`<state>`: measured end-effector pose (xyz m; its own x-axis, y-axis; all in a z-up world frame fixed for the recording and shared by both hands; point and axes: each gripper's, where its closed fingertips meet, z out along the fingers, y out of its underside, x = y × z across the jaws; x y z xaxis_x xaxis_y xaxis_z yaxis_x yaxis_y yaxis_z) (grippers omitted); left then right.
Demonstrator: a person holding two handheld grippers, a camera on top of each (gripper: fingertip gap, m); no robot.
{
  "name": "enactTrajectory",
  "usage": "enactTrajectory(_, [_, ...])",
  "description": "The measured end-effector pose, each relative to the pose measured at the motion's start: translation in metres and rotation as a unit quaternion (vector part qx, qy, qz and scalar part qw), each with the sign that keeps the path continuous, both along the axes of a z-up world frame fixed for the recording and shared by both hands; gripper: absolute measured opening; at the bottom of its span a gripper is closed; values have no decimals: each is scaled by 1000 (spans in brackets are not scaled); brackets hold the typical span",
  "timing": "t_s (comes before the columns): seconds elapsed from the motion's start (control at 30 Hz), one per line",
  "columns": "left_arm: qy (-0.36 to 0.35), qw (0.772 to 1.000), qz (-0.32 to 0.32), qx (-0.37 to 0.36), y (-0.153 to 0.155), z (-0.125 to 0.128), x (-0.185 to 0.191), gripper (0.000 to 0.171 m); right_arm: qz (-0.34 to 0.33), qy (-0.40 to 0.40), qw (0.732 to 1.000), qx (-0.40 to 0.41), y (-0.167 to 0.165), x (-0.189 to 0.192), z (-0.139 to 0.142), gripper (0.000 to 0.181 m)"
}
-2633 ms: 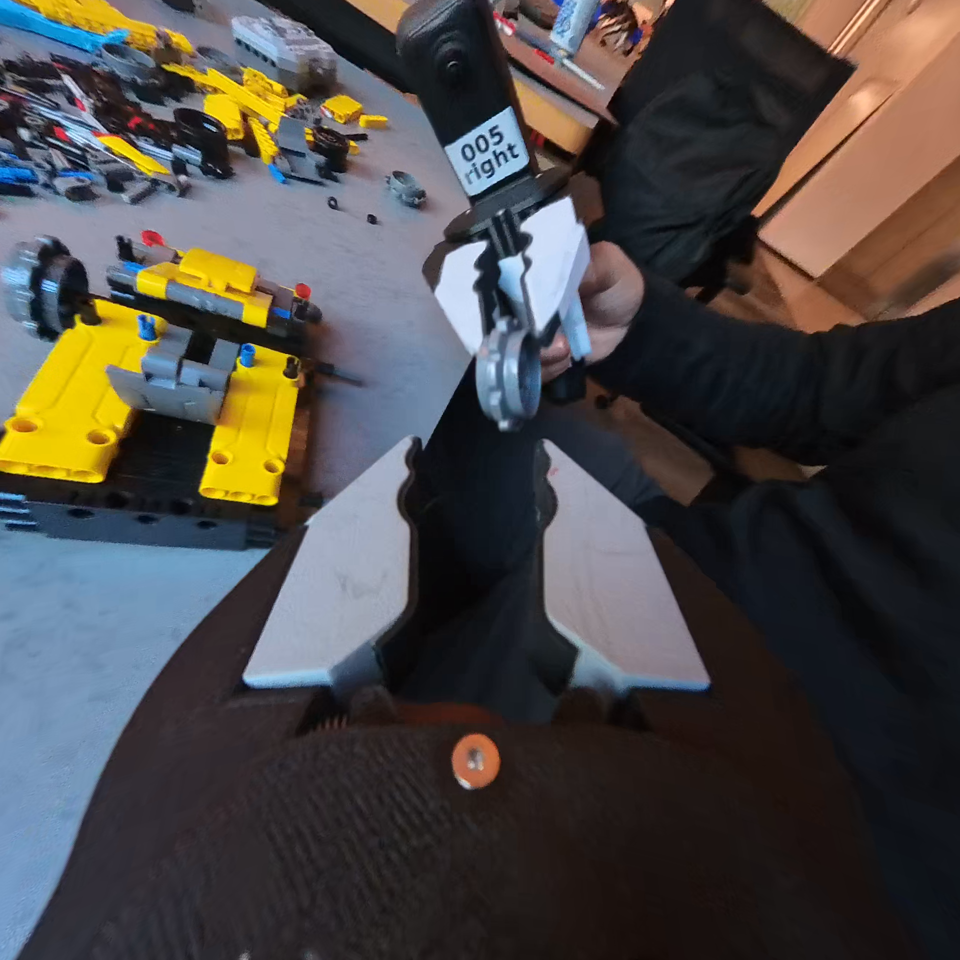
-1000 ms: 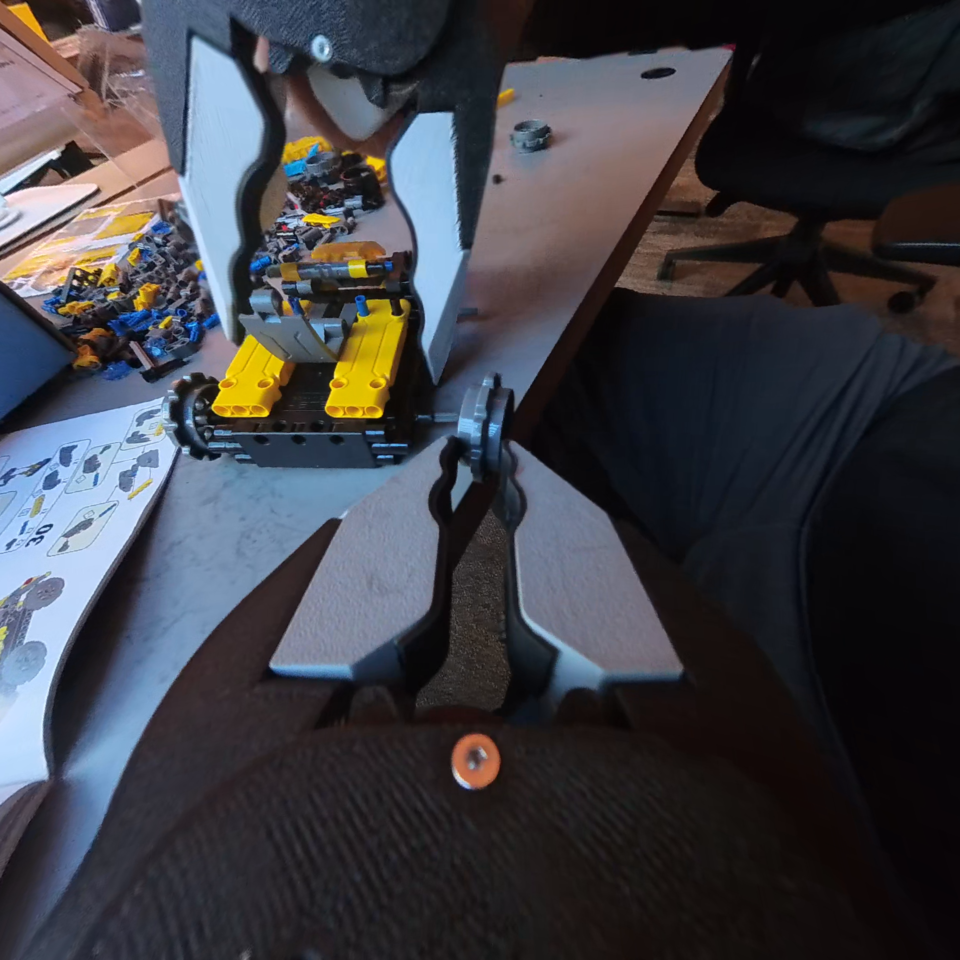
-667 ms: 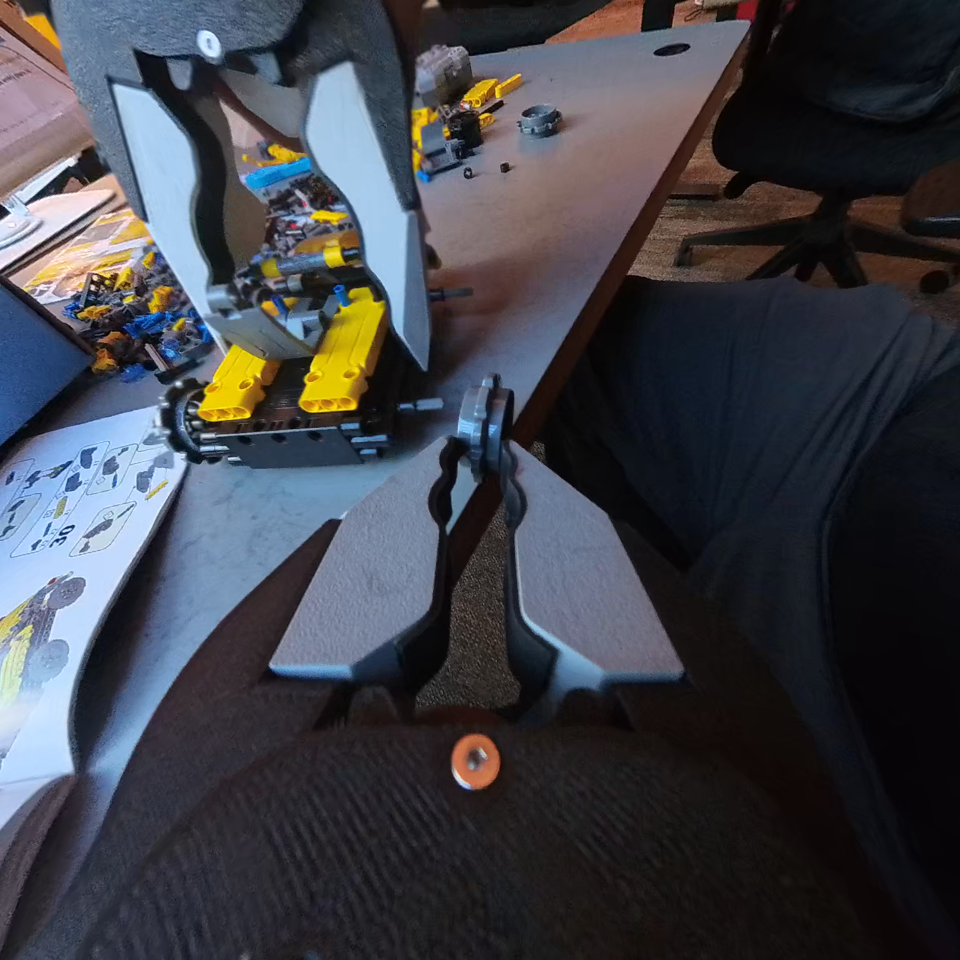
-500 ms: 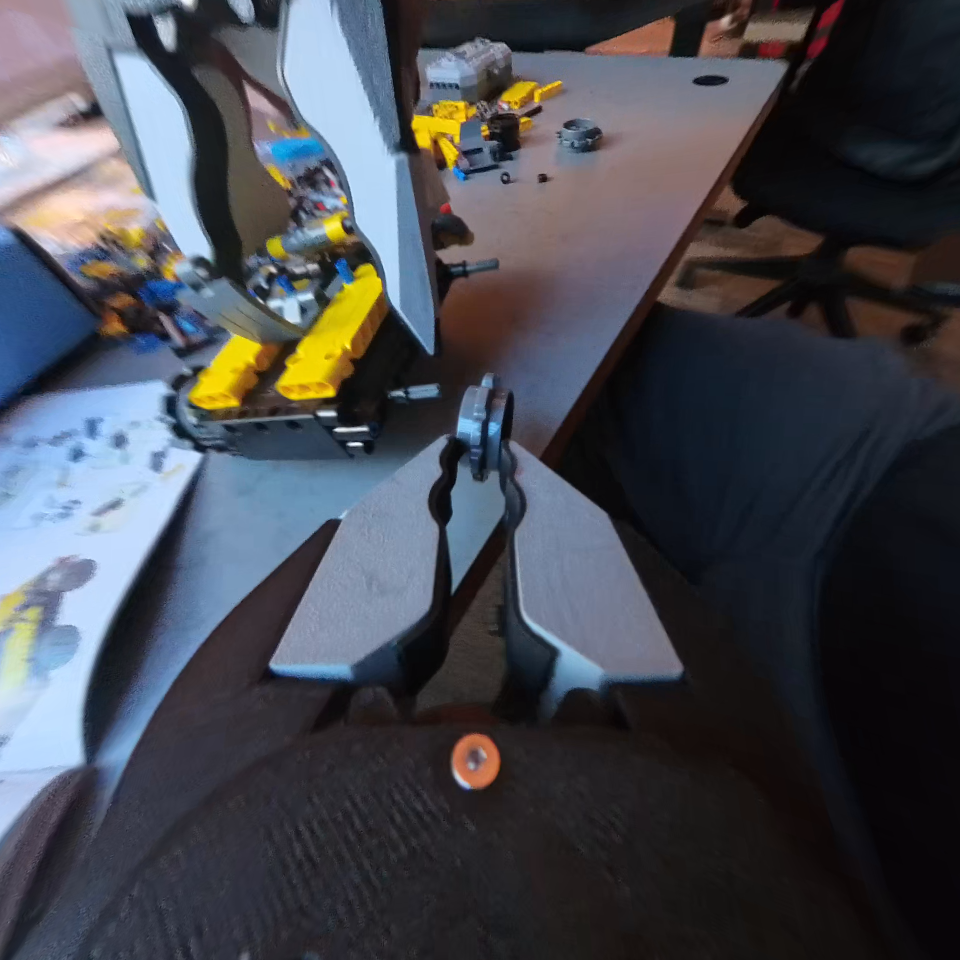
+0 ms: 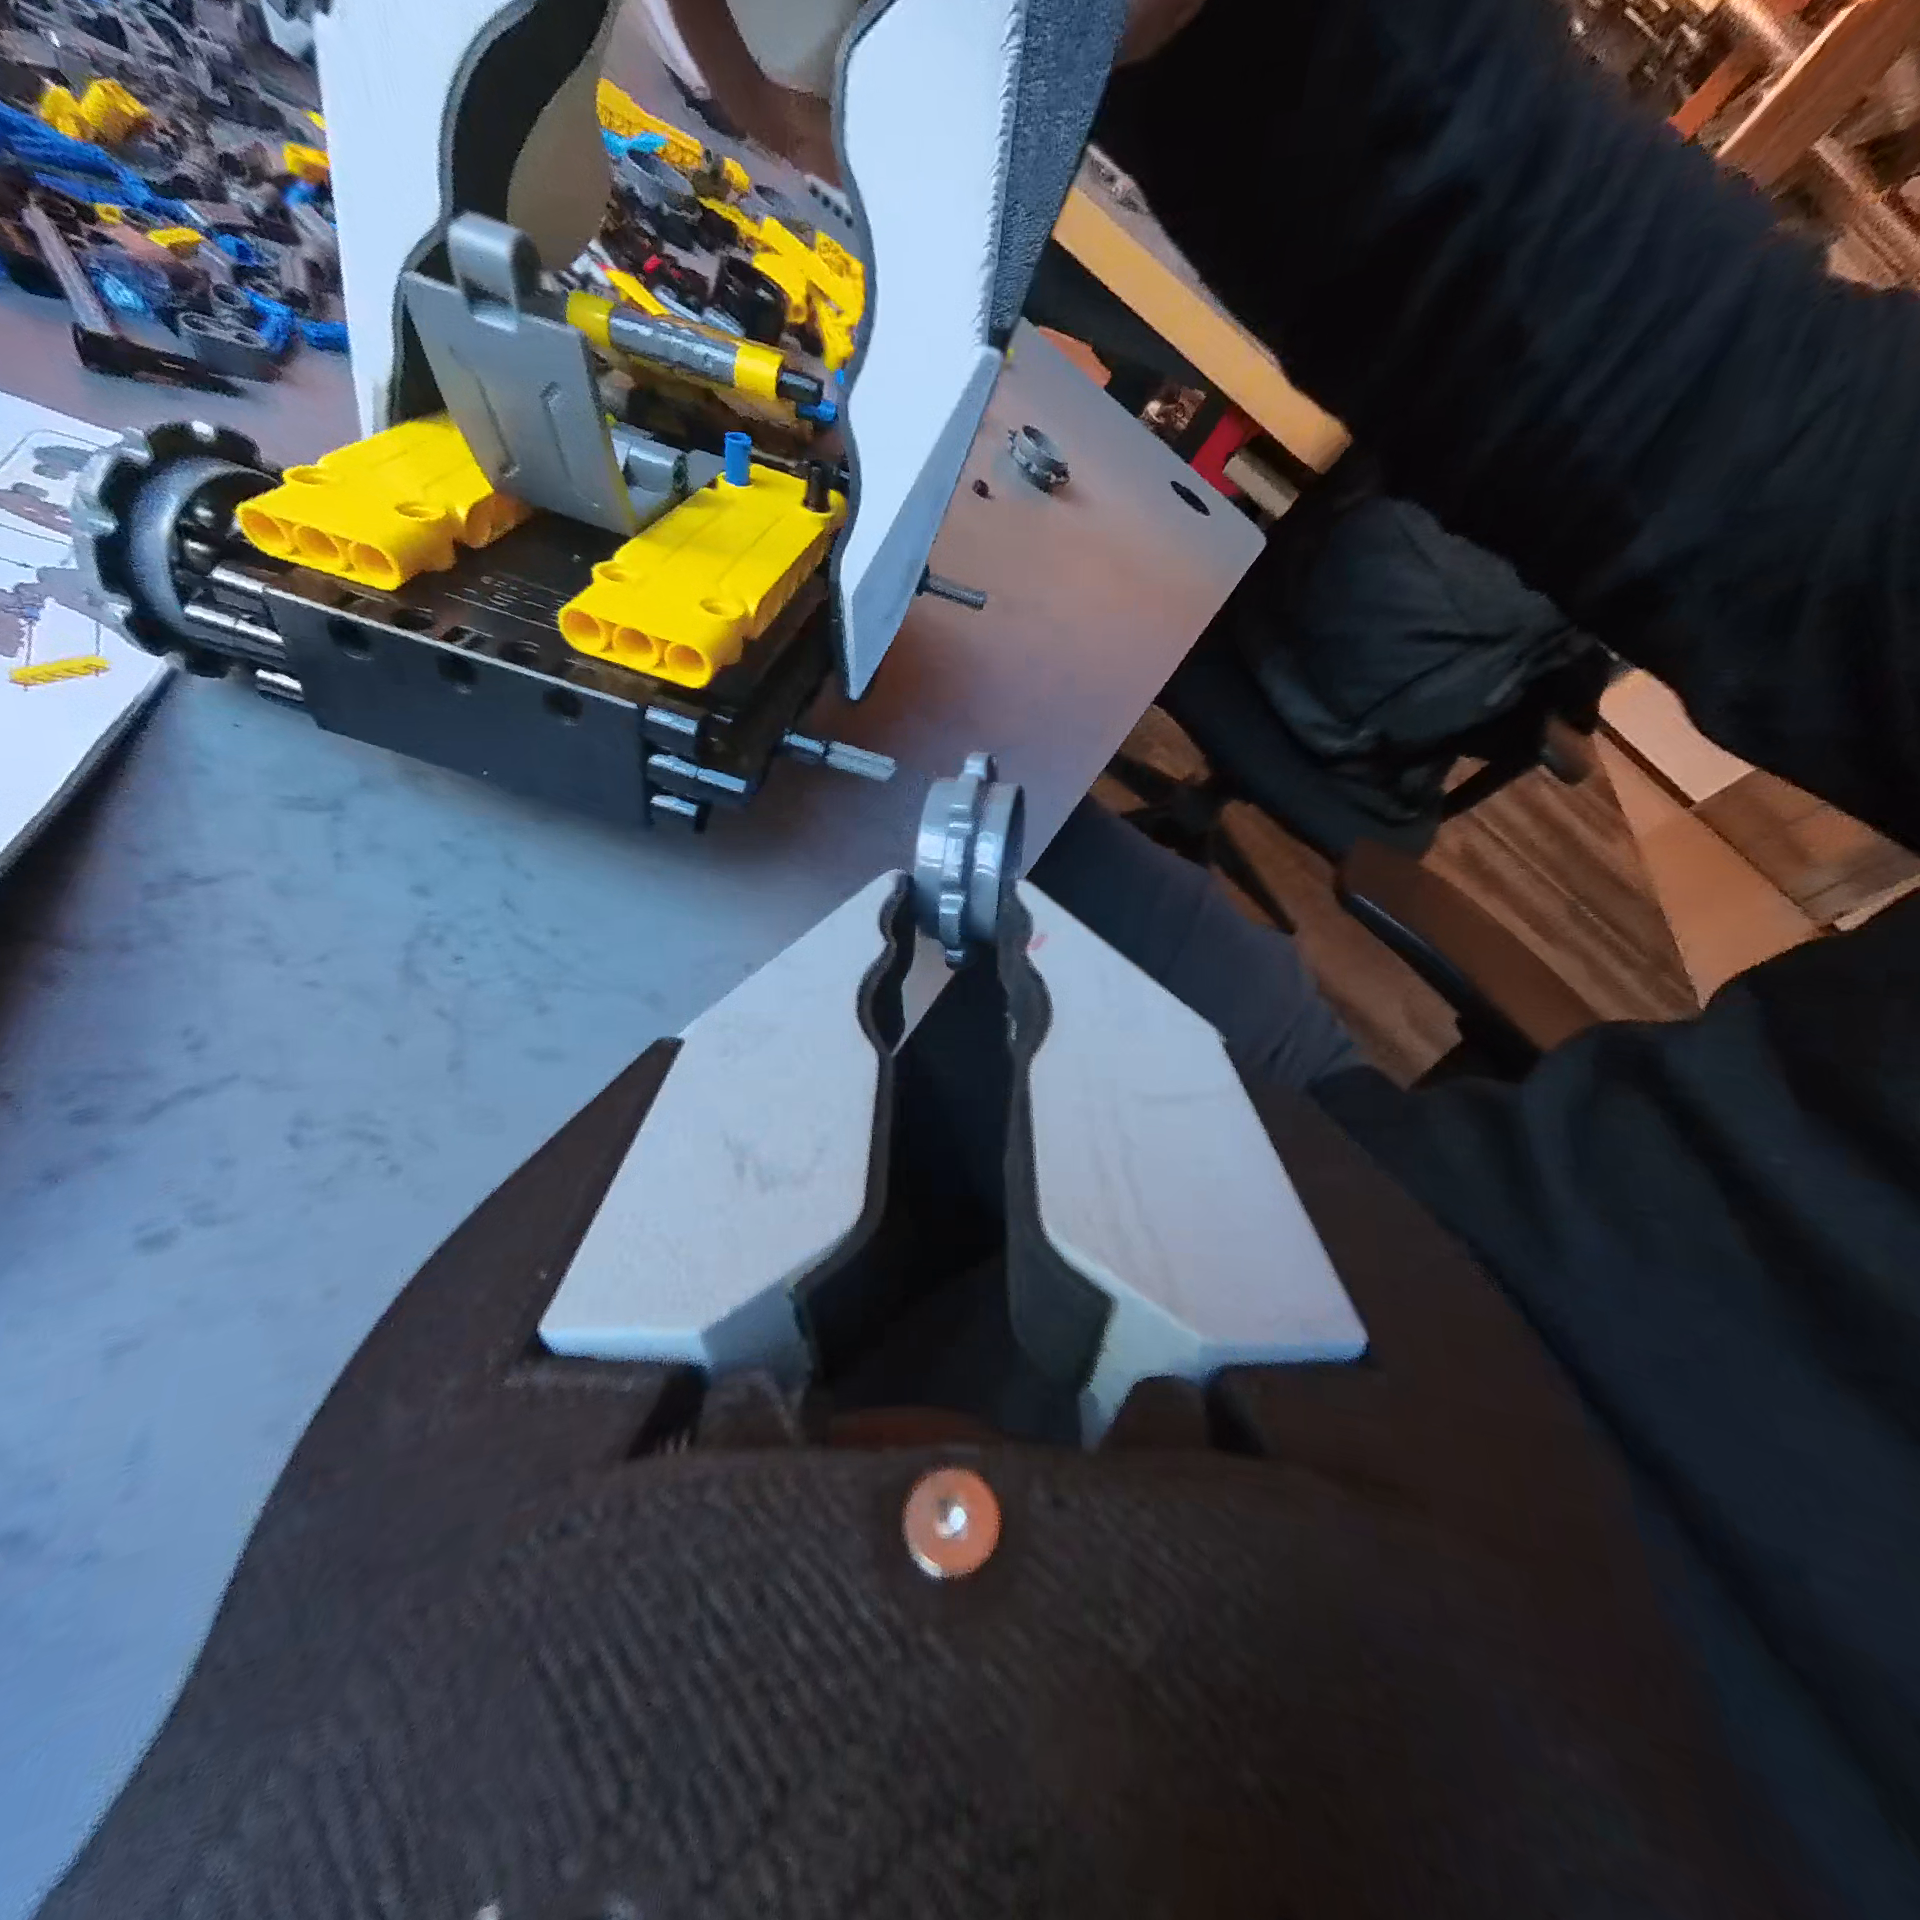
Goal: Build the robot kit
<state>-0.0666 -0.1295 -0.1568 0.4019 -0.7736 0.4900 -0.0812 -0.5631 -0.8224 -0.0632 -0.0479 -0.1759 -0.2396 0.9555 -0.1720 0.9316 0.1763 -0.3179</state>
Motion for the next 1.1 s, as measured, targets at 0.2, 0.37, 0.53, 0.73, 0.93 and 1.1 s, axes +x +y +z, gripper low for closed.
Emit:
enactTrajectory(0.2, [0, 999, 3, 50, 4, 6, -4, 12, -2, -3, 1000, 3, 0, -1, 0, 91])
enactTrajectory(0.37, [145, 958, 7, 247, 7, -4, -5, 12, -4, 10, 1000, 1, -3, 0, 0, 91])
enactTrajectory(0.53, [299, 781, -29, 548, -6, -10, 3, 12, -4, 25, 1000, 19, -7, 1, -2, 91])
enactTrajectory(0.73, [388, 669, -46, 632, -2, -29, 1, 12, -3, 44, 996, 79, -9, 2, -9, 90])
enactTrajectory(0.93, [418, 667, -16, 616, 11, -28, -3, 12, -6, 53, 992, 114, -10, 3, -13, 91])
enactTrajectory(1.1, [429, 651, -13, 626, 11, -27, -5, 12, -10, 62, 991, 120, -10, 3, -14, 91])
